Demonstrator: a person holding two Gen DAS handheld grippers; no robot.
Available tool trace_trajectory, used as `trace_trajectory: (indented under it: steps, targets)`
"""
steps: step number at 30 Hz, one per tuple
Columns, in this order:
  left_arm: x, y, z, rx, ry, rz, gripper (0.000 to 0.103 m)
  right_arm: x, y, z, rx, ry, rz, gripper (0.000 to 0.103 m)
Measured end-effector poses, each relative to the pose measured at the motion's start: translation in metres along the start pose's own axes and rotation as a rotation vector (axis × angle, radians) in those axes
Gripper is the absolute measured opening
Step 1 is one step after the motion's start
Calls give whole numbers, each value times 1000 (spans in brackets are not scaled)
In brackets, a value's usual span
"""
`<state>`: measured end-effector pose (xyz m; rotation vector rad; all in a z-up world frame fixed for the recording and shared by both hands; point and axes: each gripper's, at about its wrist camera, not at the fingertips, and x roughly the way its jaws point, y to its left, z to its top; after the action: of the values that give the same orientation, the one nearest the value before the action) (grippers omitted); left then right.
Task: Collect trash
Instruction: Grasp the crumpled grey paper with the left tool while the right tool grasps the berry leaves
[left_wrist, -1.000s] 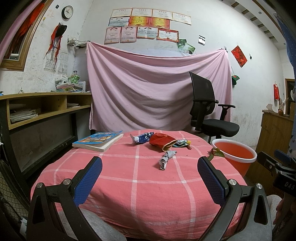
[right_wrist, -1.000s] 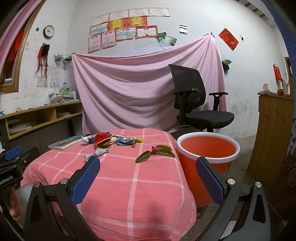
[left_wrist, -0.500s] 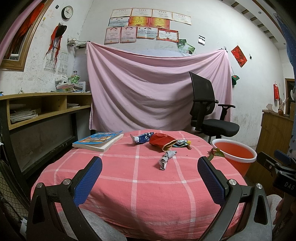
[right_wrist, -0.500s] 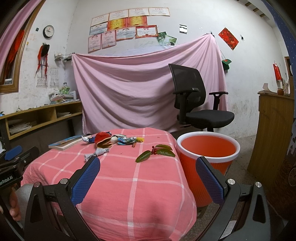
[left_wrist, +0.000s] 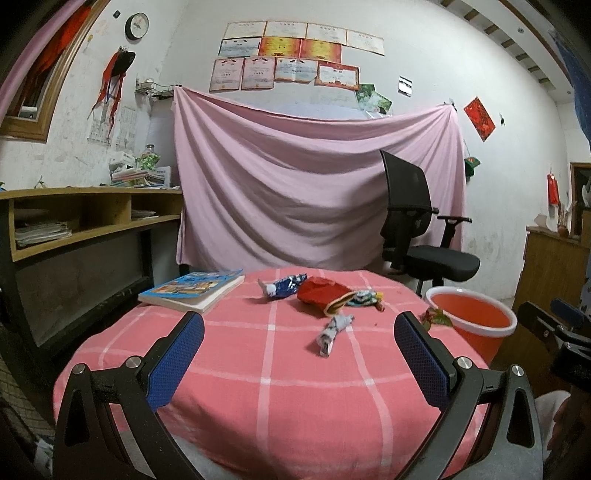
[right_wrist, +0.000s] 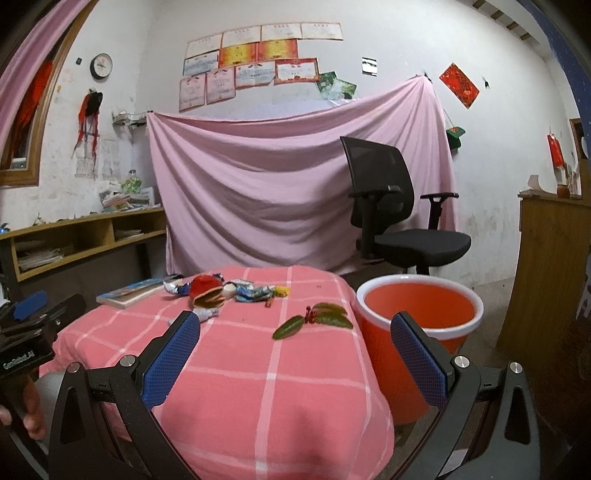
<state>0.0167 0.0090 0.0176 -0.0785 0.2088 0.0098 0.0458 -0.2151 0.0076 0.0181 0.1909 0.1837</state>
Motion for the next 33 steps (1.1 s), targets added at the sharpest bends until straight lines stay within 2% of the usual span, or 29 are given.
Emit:
trace_trajectory:
  steps: [6, 12, 17, 20, 25, 33]
  targets:
    - [25, -1, 11, -12, -41, -13, 101, 22, -3, 9, -25, -23, -5, 103]
    - [79, 1, 19, 25, -6, -37, 101, 50, -15, 17, -38, -20, -27, 103]
    - [113, 12, 20, 0, 35, -46, 101, 78, -30, 26, -51, 4, -32, 103]
    - [123, 16, 23, -24, 17, -24, 101, 97, -33, 30, -74, 20, -17, 103]
    - [134, 21, 26, -37, 3, -16, 101, 133, -32, 34, -125, 75, 35, 103]
    - [158, 13, 12, 4, 133, -55, 101, 179, -31, 18, -184, 243, 132, 103]
